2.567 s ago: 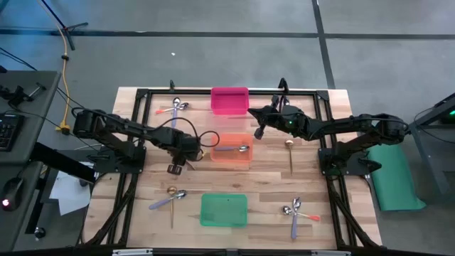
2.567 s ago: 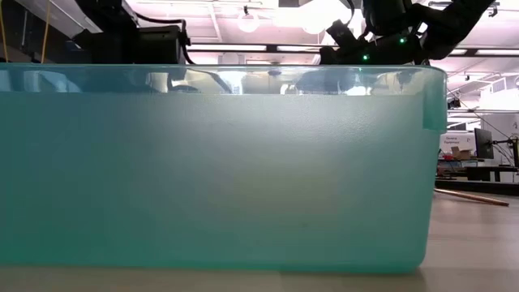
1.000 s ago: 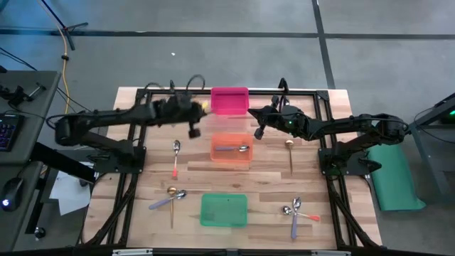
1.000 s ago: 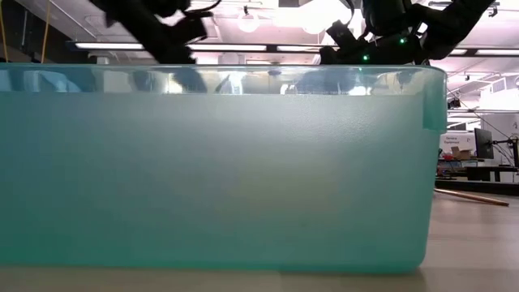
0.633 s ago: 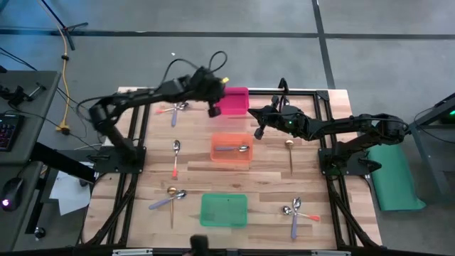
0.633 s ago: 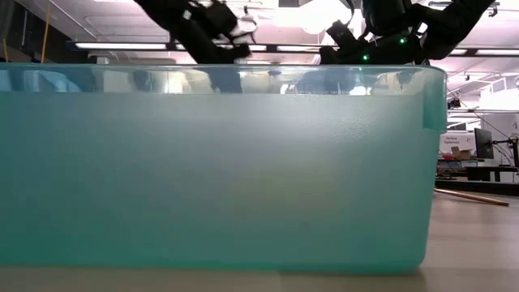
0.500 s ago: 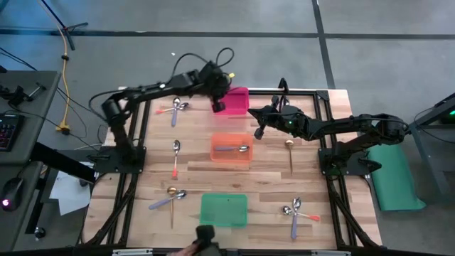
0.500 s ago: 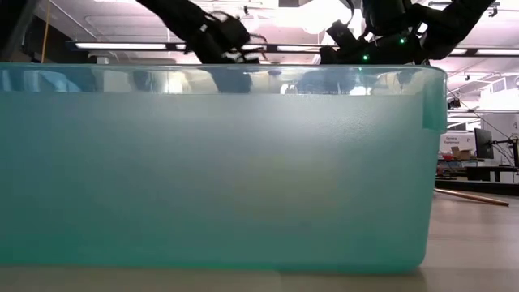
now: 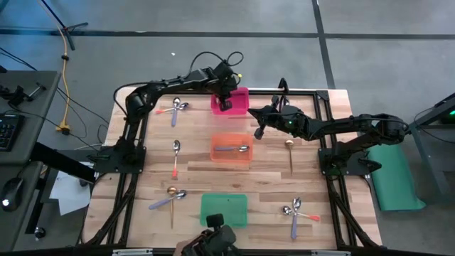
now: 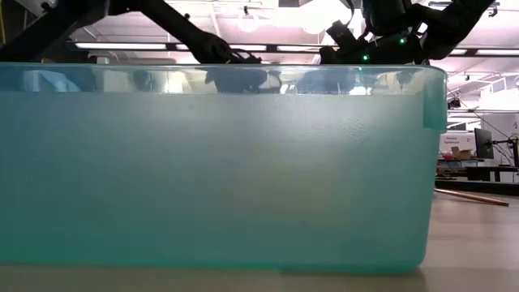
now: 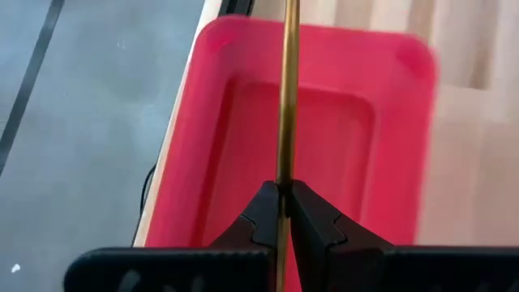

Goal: Sort silverware by color (type)
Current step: Put the middle left gold spoon into the red bin, then adjust the green bin on the table

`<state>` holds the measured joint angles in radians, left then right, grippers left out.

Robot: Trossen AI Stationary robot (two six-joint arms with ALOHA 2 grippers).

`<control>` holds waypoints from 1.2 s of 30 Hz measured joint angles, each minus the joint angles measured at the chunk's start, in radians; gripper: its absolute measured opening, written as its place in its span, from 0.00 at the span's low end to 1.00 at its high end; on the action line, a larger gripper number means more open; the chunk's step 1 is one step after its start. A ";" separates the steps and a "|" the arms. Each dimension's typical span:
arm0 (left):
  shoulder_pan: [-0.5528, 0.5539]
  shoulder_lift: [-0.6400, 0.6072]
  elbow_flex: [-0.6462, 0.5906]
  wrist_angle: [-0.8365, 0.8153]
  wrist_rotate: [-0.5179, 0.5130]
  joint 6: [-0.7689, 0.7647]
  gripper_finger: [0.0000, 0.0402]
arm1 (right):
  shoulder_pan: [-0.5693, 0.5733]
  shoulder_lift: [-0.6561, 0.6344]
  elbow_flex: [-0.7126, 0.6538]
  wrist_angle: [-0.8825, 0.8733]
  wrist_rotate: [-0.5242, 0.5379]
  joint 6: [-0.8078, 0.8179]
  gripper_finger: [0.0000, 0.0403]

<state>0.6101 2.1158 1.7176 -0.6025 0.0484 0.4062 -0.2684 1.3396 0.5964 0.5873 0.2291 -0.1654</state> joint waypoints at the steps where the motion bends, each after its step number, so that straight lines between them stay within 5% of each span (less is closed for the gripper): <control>1: 0.002 0.004 0.000 -0.005 0.000 0.003 0.01 | 0.000 0.000 0.000 0.000 0.000 0.000 0.00; 24: 0.018 0.032 -0.002 -0.021 0.044 -0.005 0.02 | 0.000 0.000 0.000 0.000 0.000 0.000 0.00; 36: 0.018 0.031 -0.001 0.003 0.026 -0.011 0.13 | 0.000 0.000 0.000 -0.007 0.000 0.000 0.00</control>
<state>0.6285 2.1466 1.7164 -0.5995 0.0748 0.3950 -0.2684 1.3396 0.5964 0.5805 0.2291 -0.1650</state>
